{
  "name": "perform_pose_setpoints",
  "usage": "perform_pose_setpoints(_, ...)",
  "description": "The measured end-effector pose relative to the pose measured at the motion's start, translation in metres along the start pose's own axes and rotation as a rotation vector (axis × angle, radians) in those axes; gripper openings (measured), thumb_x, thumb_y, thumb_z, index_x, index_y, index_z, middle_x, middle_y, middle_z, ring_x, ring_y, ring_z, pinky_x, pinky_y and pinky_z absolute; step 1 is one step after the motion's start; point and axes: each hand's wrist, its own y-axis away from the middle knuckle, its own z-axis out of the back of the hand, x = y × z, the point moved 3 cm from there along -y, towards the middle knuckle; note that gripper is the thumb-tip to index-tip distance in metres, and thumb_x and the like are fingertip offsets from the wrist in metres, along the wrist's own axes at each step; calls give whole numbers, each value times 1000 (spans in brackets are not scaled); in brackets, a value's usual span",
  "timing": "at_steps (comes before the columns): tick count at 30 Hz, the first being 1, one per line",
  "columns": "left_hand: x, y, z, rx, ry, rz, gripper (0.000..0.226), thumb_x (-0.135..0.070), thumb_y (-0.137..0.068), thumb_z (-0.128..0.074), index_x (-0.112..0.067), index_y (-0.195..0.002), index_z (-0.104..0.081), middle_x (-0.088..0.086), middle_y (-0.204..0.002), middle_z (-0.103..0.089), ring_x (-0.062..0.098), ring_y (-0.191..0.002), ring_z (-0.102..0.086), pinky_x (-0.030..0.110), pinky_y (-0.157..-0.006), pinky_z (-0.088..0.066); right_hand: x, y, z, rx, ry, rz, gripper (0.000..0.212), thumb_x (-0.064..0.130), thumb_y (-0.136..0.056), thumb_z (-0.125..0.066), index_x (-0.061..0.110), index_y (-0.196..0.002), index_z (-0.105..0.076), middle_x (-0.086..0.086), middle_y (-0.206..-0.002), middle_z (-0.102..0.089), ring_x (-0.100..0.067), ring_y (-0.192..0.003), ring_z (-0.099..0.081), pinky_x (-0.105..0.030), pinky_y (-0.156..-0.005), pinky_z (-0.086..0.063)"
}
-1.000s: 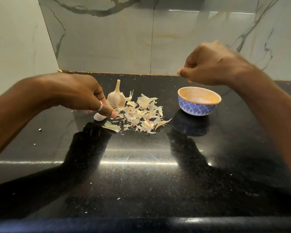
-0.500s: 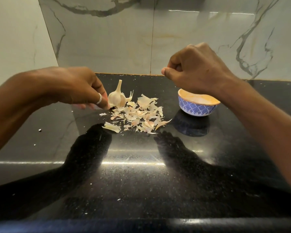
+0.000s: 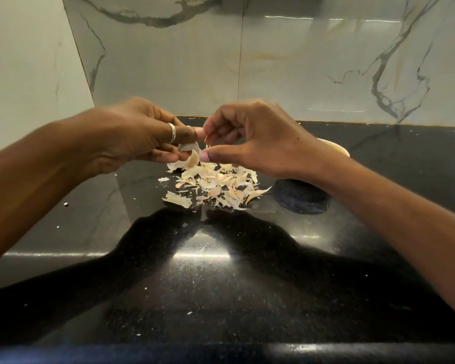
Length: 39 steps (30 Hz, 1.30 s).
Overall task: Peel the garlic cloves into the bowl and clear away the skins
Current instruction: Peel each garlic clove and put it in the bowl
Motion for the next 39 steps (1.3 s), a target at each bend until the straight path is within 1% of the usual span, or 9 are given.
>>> perform_pose_setpoints(5,-1,3,-10,-11,108,-52,44,-26,-70,-80,1,-104,-72,13,-89,-76,9,-71,-72,12,-59,-56,-3,0,-9,-74,-61,25,34,16,-81,-88,5,-108,-72,1,-91,-78,-3,-76,-74,-20,-69,-60)
perform_pose_setpoints(9,-3,6,-14,-40,148,-95,40,-29,-65,-81,-2,-93,-70,8,-78,-77,12,-75,-75,16,-65,-59,-7,-1,-9,-116,4,7,23,18,-84,-85,9,-103,-74,1,-81,-76,-9,-68,-74,-35,-67,-63)
perform_pose_setpoints(12,-2,5,-14,-34,206,-115,37,-30,-75,-77,-1,-97,-71,14,-88,-77,17,-83,-77,21,-72,-61,-13,-1,-5,-126,-123,-58,18,16,-89,-80,6,-102,-73,-5,-80,-77,-18,-72,-76,-41,-70,-65)
perform_pose_setpoints(14,-3,5,-13,-28,253,-145,31,-28,-83,-73,-3,-101,-73,15,-96,-77,16,-86,-75,24,-77,-60,-16,-2,-2,-135,-257,-133,17,15,-92,-77,4,-104,-72,-9,-83,-78,-23,-76,-77,-39,-75,-65)
perform_pose_setpoints(18,-5,7,-12,-22,246,-235,24,-16,-85,-71,-7,-107,-74,10,-99,-78,16,-91,-75,19,-69,-60,-16,0,0,-127,-538,-274,13,6,-96,-69,-1,-107,-68,-15,-88,-76,-22,-76,-72,-31,-75,-64)
perform_pose_setpoints(23,0,7,-17,-69,84,-289,30,-9,-77,-81,-14,-106,-75,8,-99,-77,14,-85,-74,22,-72,-60,-16,1,-4,-88,-620,-334,12,0,-98,-64,-6,-109,-66,-21,-96,-75,-25,-81,-75,-31,-77,-64)
perform_pose_setpoints(29,6,6,-21,-153,76,-316,35,-7,-73,-82,-7,-107,-72,5,-91,-78,13,-84,-75,20,-73,-60,-14,1,-12,-84,-618,-374,6,-2,-98,-63,-2,-102,-67,-25,-100,-75,-33,-94,-76,-35,-84,-64)
perform_pose_setpoints(32,5,7,-22,-172,67,-320,34,-10,-69,-84,-8,-101,-71,3,-85,-78,9,-77,-75,17,-69,-59,-14,1,-11,-70,-588,-368,11,7,-96,-69,-1,-103,-69,-22,-99,-76,-34,-96,-76,-40,-87,-63)
perform_pose_setpoints(39,10,5,-26,-155,65,-270,16,-7,-82,-79,-6,-98,-74,13,-90,-77,20,-82,-75,33,-76,-63,-14,-1,-9,-217,-58,-102,10,18,-92,-77,11,-98,-75,4,-76,-77,-10,-71,-75,-42,-71,-64)
